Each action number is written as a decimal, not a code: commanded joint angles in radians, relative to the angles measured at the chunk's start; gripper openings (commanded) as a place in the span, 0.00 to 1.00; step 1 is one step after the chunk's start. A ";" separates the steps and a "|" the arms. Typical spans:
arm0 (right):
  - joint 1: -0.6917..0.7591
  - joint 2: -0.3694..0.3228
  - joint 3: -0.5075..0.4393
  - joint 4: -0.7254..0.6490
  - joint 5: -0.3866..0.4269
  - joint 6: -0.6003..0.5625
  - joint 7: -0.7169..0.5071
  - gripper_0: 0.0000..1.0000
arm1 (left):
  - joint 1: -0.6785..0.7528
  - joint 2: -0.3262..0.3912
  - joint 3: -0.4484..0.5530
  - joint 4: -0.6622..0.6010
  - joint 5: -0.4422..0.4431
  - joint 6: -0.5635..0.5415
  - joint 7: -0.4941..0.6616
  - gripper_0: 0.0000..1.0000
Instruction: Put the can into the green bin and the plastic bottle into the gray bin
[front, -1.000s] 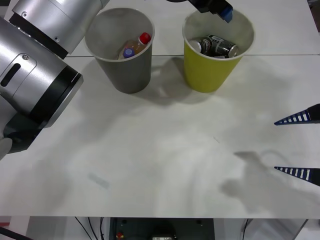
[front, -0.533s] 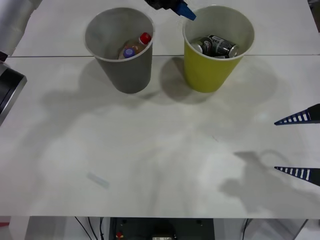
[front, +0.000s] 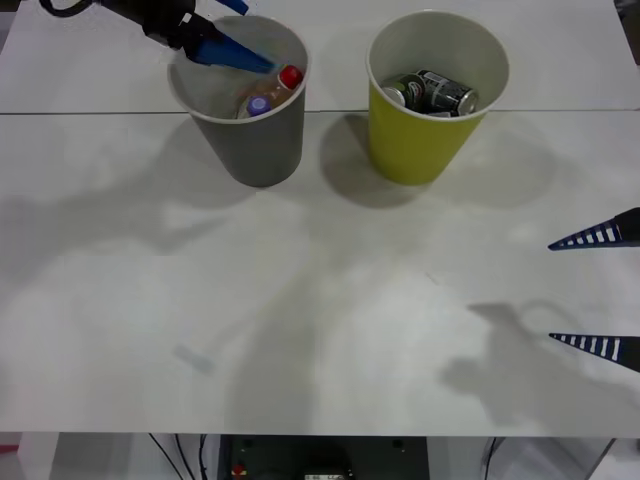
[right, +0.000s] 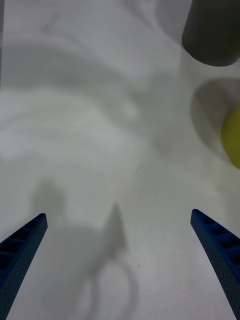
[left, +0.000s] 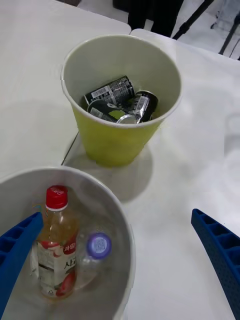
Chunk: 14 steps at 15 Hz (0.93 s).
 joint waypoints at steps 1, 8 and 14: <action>0.000 0.000 0.000 0.000 0.000 0.000 0.000 1.00 | 0.158 0.081 0.106 -0.121 0.061 -0.037 -0.103 1.00; 0.000 0.000 0.000 0.000 0.000 0.000 0.000 1.00 | 0.641 0.149 0.402 -0.551 0.078 -0.037 -0.213 1.00; 0.000 0.000 0.000 0.000 0.000 0.000 0.000 1.00 | 0.926 0.149 0.537 -0.704 0.095 -0.024 -0.436 1.00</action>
